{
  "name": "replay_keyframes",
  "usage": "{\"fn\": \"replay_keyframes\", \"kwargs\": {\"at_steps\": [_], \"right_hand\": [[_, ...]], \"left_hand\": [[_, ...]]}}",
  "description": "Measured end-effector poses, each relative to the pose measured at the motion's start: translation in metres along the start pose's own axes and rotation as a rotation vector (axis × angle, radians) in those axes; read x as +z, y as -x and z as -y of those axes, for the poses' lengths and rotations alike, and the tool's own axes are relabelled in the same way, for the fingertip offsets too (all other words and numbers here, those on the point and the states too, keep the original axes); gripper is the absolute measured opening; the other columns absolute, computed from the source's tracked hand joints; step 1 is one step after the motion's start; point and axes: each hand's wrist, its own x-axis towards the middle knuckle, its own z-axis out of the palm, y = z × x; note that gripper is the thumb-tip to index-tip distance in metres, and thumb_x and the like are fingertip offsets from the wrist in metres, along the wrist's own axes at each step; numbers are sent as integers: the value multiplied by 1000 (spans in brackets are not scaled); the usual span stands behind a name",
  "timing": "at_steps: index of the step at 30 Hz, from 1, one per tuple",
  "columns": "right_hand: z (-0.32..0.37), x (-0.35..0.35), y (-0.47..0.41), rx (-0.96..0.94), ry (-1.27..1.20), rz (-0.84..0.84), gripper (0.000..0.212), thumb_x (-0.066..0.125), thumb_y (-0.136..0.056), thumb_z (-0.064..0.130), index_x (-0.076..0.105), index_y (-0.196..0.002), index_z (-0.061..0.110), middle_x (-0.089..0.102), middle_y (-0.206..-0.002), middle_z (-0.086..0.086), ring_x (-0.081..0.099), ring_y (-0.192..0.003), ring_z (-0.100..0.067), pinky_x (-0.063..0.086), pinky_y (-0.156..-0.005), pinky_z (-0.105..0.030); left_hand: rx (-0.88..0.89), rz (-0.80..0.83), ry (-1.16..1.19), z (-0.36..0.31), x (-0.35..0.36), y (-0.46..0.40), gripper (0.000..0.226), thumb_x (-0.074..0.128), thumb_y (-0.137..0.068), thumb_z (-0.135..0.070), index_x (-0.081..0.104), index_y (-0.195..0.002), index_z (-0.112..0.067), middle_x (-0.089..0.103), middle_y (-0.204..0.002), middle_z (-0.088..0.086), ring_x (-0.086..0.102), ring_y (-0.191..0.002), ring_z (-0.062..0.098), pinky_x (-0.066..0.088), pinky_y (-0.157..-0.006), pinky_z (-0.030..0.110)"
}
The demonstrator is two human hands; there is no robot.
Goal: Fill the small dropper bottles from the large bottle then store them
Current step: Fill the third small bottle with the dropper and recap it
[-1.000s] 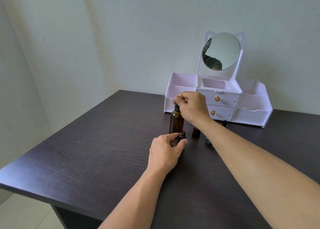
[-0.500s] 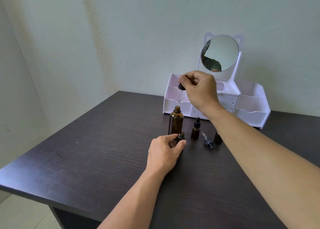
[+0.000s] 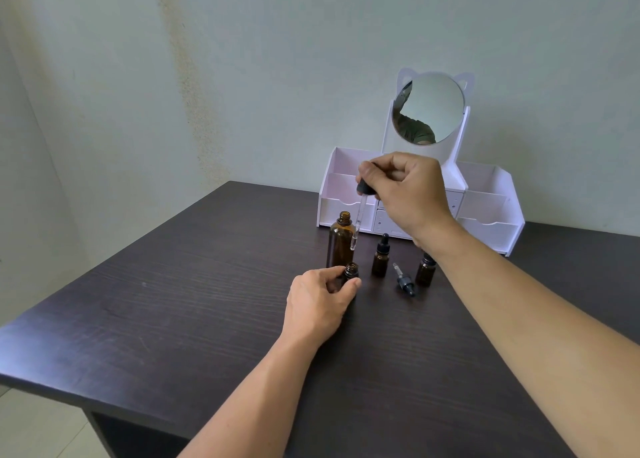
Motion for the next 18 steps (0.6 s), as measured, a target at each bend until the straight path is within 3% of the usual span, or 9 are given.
{"fn": "replay_keyframes", "kwargs": {"at_steps": [3,13,18], "right_hand": [[-8,0,10,44,19,10,13,68,-87,15,72,-84,3,74,-74,-10,71,-66,-15,59,-77,-35],[-21,5,21,73,43,15,9,69,-87,18,71,-78,14,74,-74,-4,73,-71,-17,60,-78,-41],[-23,4,20,63,81,2,12,70,-86,16,71,-77,7,74,-75,-7,72,-74,-22,58,-78,-45]], "left_hand": [[4,2,-10,0,0,-1,42,67,-85,-47,68,-120,-25,63,-68,-9,58,-63,5,55,-69,26],[-8,3,-29,-3,-1,-1,49,66,-86,-46,62,-128,-22,64,-75,-8,60,-68,5,56,-75,26],[-13,8,-28,-4,-3,0,50,66,-86,-45,60,-130,-21,62,-73,-10,59,-66,4,56,-72,22]]}}
